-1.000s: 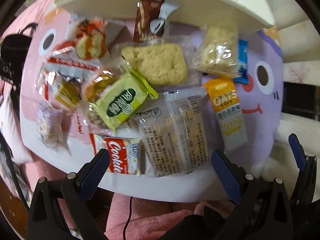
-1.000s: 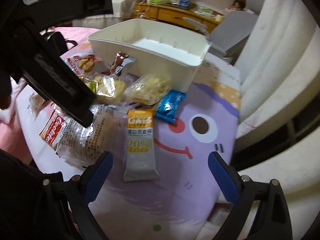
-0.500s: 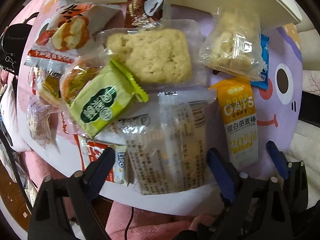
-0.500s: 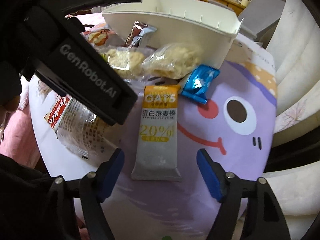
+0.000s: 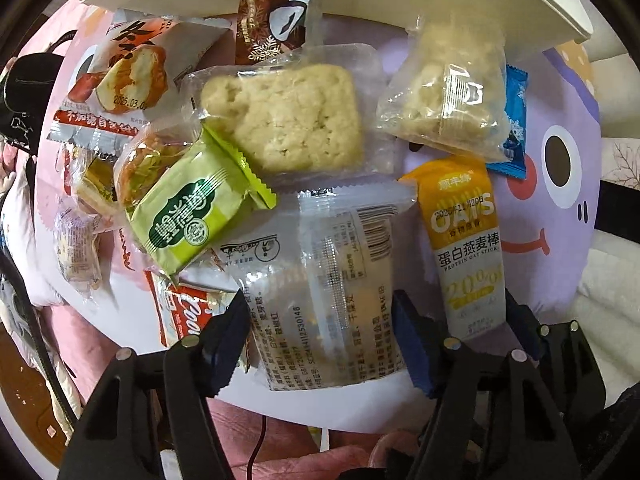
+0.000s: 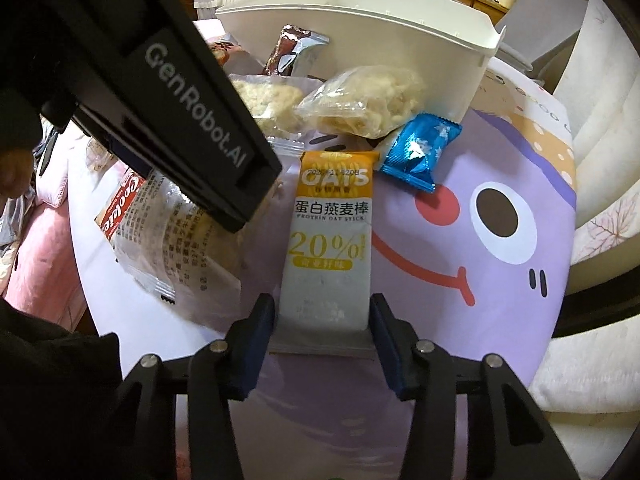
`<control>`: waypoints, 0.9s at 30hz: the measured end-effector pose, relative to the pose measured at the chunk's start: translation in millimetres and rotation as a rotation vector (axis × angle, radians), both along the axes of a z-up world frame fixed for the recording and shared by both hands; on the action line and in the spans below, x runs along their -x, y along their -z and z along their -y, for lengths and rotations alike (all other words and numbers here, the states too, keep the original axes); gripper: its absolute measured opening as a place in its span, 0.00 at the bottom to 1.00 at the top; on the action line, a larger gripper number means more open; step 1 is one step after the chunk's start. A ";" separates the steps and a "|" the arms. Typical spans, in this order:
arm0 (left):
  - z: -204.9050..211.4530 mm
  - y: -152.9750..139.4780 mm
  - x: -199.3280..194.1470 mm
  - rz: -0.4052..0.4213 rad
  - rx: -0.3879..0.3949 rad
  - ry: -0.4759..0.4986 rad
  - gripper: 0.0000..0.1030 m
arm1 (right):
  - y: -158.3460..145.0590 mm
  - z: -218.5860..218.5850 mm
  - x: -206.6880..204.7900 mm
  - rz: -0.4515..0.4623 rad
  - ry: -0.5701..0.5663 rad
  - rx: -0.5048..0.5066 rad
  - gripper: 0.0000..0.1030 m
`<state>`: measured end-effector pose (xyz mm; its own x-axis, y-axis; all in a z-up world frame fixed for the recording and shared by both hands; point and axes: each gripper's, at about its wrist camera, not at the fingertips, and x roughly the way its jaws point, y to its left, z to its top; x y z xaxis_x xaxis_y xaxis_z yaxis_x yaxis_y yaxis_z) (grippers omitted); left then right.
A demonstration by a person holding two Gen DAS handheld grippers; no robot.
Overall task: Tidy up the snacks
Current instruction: 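Close the left tool on the clear biscuit pack while the right tool grips the OATS bar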
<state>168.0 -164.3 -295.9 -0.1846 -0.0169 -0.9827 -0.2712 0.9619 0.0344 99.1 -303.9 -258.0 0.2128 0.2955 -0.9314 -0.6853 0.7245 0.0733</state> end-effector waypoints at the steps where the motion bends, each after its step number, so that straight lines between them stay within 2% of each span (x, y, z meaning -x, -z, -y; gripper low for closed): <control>1: -1.4 -2.6 1.1 -0.001 -0.002 0.001 0.63 | -0.5 0.9 -0.3 -0.006 0.005 -0.003 0.46; 5: 4.5 -11.2 2.6 -0.024 -0.011 0.019 0.61 | -3.1 4.0 -0.3 -0.018 0.023 -0.007 0.43; 12: 12.6 -29.1 13.5 -0.032 0.024 0.059 0.61 | -13.3 10.9 0.2 0.014 0.070 0.032 0.42; 16: 16.5 -46.9 26.0 -0.035 0.027 0.113 0.61 | -20.3 18.3 2.4 0.017 0.123 0.035 0.41; 22: 15.6 -84.4 36.5 0.019 0.048 0.186 0.61 | -38.9 30.0 9.1 0.004 0.255 0.005 0.41; 27: 3.6 -113.8 39.8 0.080 0.080 0.189 0.61 | -62.4 30.2 14.4 0.029 0.276 -0.026 0.41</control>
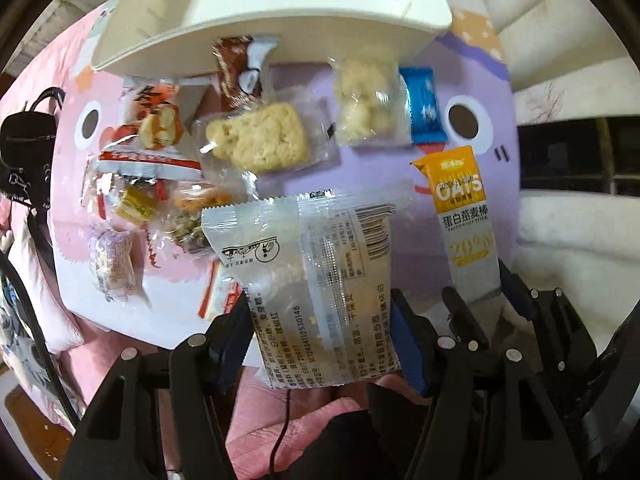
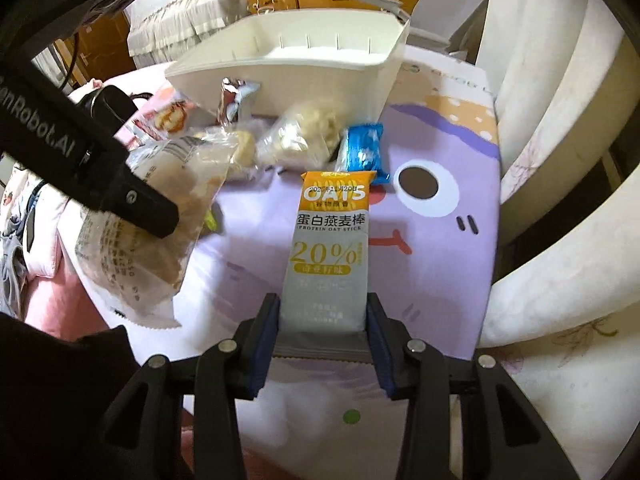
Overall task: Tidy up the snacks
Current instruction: 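Close the left tool on the clear biscuit pack while the right tool grips the OATS bar, then carry both packs over the white box and open both tools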
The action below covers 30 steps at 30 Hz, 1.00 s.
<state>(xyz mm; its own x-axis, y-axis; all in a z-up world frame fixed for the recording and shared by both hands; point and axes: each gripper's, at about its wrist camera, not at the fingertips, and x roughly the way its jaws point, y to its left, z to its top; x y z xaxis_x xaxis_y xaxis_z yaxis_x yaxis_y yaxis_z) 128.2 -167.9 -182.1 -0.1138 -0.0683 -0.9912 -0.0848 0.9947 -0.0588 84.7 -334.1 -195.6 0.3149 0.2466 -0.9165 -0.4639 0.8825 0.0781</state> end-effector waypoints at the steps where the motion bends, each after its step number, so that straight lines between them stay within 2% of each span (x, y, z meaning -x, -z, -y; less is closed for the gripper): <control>1: -0.1 -6.4 -2.2 0.009 0.006 -0.004 0.61 | -5.6 -0.1 -0.9 0.009 0.001 -0.008 0.41; 5: -8.6 -31.7 -3.1 0.059 0.012 0.008 0.61 | -27.3 -0.2 -5.4 0.053 0.008 -0.041 0.41; 14: -29.4 -63.3 -33.1 0.159 0.016 0.017 0.61 | -60.8 -14.8 -26.1 0.120 0.033 -0.073 0.41; 25: -75.0 -107.0 -88.2 0.302 0.017 0.053 0.61 | -89.3 -43.5 -71.7 0.208 0.076 -0.065 0.41; 30: -95.3 -115.2 -116.2 0.351 0.035 0.058 0.62 | -95.9 -56.0 -97.5 0.228 0.114 -0.054 0.41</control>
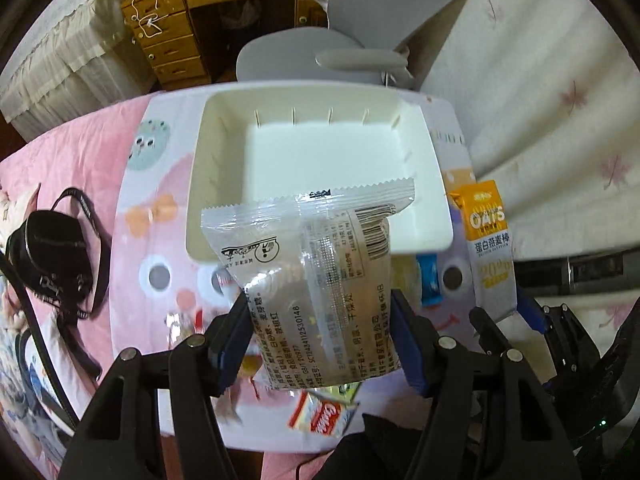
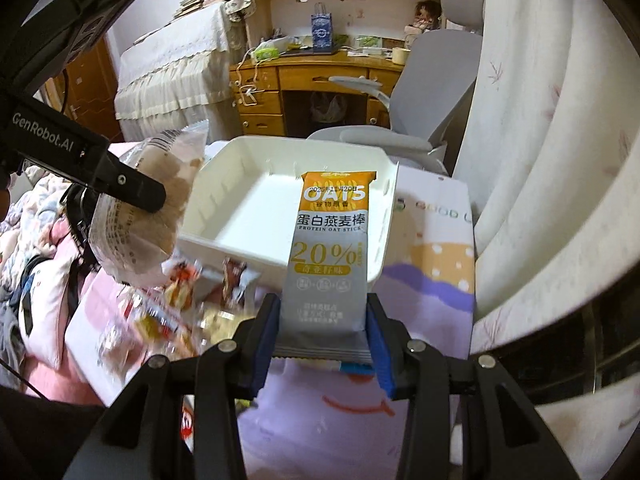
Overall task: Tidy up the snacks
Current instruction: 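Carry both packs over the white box and open both tools, then move the left tool to a clear wrapped bun while the right tool reaches the red Cookies pack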
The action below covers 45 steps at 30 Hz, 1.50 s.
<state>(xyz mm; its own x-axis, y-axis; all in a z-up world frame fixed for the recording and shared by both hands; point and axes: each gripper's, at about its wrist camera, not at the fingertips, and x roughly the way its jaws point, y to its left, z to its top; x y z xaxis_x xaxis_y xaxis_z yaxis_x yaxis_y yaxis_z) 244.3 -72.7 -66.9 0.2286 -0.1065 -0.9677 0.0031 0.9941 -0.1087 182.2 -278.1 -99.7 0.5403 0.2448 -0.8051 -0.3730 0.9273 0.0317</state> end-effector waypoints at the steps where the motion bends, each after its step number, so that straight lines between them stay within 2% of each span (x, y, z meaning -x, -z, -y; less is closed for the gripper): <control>1: -4.4 -0.7 -6.2 0.011 0.003 0.002 0.62 | -0.7 -2.1 -4.5 0.002 0.005 0.001 0.41; 6: -20.8 3.3 -34.7 0.077 0.019 0.007 0.62 | -3.1 -12.5 -31.3 0.024 0.048 0.005 0.41; 14: -46.8 29.2 -74.0 0.149 0.076 -0.021 0.63 | 8.3 -27.6 -64.3 0.033 0.085 0.003 0.41; 17: -53.7 40.9 -84.4 0.147 0.095 -0.027 0.63 | 14.4 -32.9 -73.3 0.025 0.095 0.006 0.41; 21: -57.7 50.4 -91.3 0.139 0.081 -0.031 0.64 | 18.9 -38.9 -81.2 0.011 0.116 0.019 0.42; 24: -62.1 56.5 -94.1 0.127 0.091 -0.049 0.69 | 22.8 -42.9 -86.6 -0.009 0.119 0.037 0.43; 27: -63.4 54.3 -93.0 0.137 0.125 -0.038 0.69 | 25.1 -44.3 -88.9 -0.031 0.126 0.049 0.44; 34: -60.1 45.3 -81.2 0.138 0.140 -0.029 0.69 | 18.4 -41.3 -80.2 -0.020 0.124 0.051 0.46; 45: -53.9 29.8 -31.4 0.147 0.107 -0.078 0.70 | 3.1 -22.2 -44.4 -0.020 0.111 0.004 0.47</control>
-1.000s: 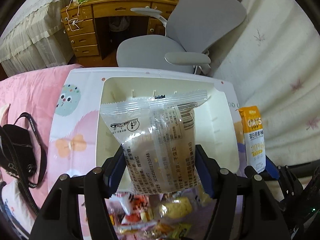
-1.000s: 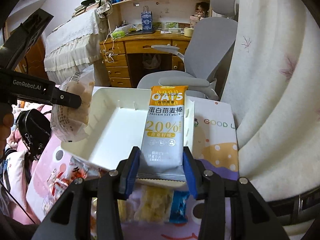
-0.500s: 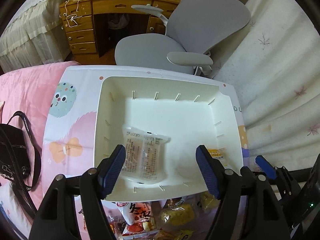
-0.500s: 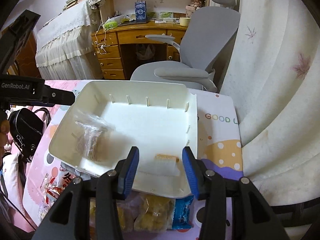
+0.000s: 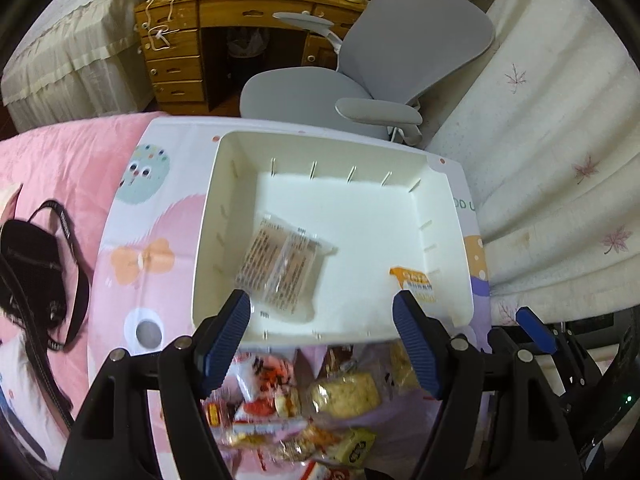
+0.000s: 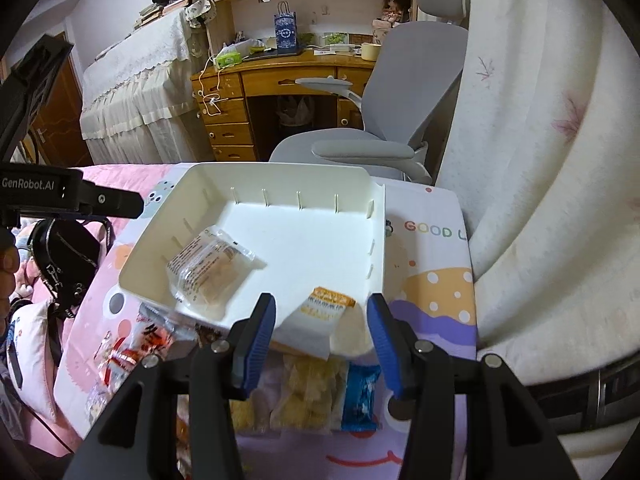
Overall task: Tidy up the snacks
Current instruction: 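Move the left tool to a clear wrapped bun while the right tool reaches the red Cookies pack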
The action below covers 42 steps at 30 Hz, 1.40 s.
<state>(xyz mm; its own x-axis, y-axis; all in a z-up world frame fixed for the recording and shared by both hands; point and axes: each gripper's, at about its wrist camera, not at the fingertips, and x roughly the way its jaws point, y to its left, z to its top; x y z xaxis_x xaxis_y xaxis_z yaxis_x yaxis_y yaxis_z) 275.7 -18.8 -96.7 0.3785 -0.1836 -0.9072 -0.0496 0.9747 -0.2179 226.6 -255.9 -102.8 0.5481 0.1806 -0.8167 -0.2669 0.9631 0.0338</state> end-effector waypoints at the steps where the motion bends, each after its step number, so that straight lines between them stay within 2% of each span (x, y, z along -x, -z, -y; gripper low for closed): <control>1: 0.6 -1.0 6.9 0.000 -0.002 -0.007 0.70 | -0.6 3.7 5.0 -0.005 0.000 -0.007 0.47; 7: -0.1 -4.1 48.7 -0.012 -0.002 -0.066 0.70 | -1.8 20.4 29.8 -0.042 -0.002 -0.048 0.47; 9: -2.7 -6.2 64.3 -0.016 0.023 -0.099 0.70 | -2.2 25.4 35.4 -0.064 0.001 -0.061 0.47; 11: -5.1 -9.2 82.5 -0.016 0.043 -0.136 0.71 | -1.4 30.8 40.9 -0.096 0.004 -0.082 0.47; 18: -10.9 -11.9 133.0 -0.014 0.023 -0.219 0.71 | 11.8 46.5 54.5 -0.229 0.008 -0.161 0.47; 25: -22.0 -1.4 179.8 -0.040 0.008 -0.317 0.71 | 35.1 54.6 63.2 -0.370 0.008 -0.241 0.47; 35: -38.4 13.3 231.3 -0.106 -0.023 -0.405 0.71 | 72.7 40.9 76.2 -0.570 0.011 -0.299 0.47; 39: -47.1 17.5 242.9 -0.126 -0.041 -0.420 0.71 | 86.9 30.8 82.1 -0.646 0.020 -0.322 0.47; 42: -53.5 21.6 248.0 -0.152 -0.036 -0.412 0.75 | 95.0 21.0 86.6 -0.691 0.025 -0.329 0.47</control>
<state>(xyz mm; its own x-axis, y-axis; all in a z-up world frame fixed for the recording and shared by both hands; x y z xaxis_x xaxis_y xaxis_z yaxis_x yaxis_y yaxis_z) 27.7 34.7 -118.3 0.2755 -0.0125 -0.9612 -0.4645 0.8737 -0.1445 140.0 -276.9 -197.7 -0.0609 0.4677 -0.8818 -0.0589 0.8802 0.4709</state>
